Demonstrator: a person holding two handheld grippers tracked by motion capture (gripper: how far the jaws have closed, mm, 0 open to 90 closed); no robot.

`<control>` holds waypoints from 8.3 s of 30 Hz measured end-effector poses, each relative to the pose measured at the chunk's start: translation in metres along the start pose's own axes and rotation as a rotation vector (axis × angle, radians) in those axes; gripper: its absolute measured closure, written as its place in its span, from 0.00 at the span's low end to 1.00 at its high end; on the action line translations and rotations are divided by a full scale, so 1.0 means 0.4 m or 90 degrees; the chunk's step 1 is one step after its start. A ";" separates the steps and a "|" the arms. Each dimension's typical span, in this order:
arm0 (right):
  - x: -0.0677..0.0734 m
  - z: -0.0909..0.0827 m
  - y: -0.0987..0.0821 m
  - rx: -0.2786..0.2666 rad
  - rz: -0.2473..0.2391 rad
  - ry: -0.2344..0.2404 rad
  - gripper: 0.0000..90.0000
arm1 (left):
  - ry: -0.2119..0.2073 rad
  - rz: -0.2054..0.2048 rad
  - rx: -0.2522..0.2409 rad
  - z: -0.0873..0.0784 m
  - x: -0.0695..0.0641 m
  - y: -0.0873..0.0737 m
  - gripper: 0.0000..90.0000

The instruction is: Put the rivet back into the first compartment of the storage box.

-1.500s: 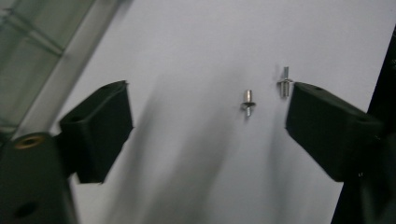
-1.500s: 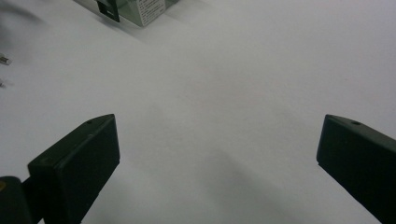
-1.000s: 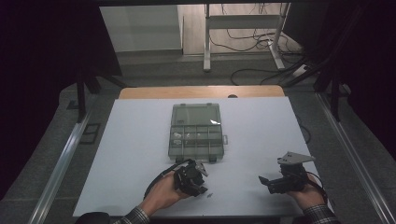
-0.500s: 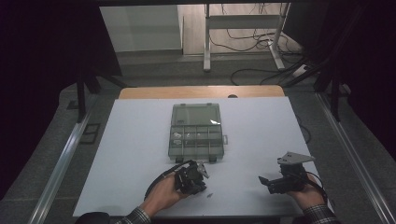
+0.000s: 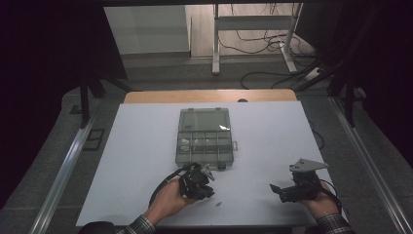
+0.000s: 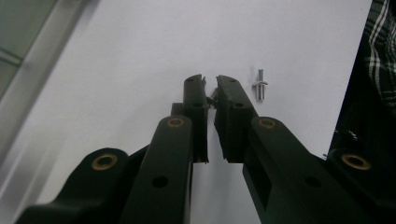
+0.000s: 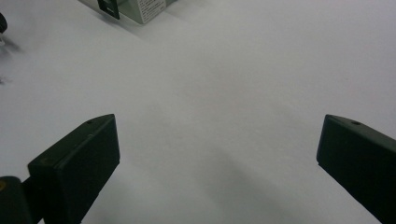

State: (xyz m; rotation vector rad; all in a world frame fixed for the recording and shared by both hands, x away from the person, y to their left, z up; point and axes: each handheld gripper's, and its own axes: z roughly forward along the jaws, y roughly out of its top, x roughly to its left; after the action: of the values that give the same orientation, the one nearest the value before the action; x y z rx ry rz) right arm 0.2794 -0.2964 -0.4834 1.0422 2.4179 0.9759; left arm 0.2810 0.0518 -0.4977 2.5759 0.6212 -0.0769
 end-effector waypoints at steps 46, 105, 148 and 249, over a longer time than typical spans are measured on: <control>-0.003 0.001 -0.001 0.002 0.007 0.002 0.00 | 0.066 -0.142 -0.041 -0.200 0.229 0.017 0.93; -0.012 -0.012 -0.003 -0.029 0.031 0.000 0.00 | 0.141 -0.195 -0.079 -0.176 0.344 0.049 0.49; 0.006 -0.061 -0.020 -0.038 0.058 -0.006 0.00 | 0.073 -0.122 -0.127 -0.169 0.173 -0.051 0.00; 0.011 -0.053 -0.037 -0.011 0.041 0.002 0.00 | 0.044 -0.082 -0.046 -0.183 0.162 0.013 0.92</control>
State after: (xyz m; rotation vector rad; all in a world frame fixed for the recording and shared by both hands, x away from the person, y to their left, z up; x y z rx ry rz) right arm 0.2577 -0.3103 -0.4791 1.1192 2.3879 1.0186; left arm 0.3374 0.1090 -0.4417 2.4762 0.8001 -0.0086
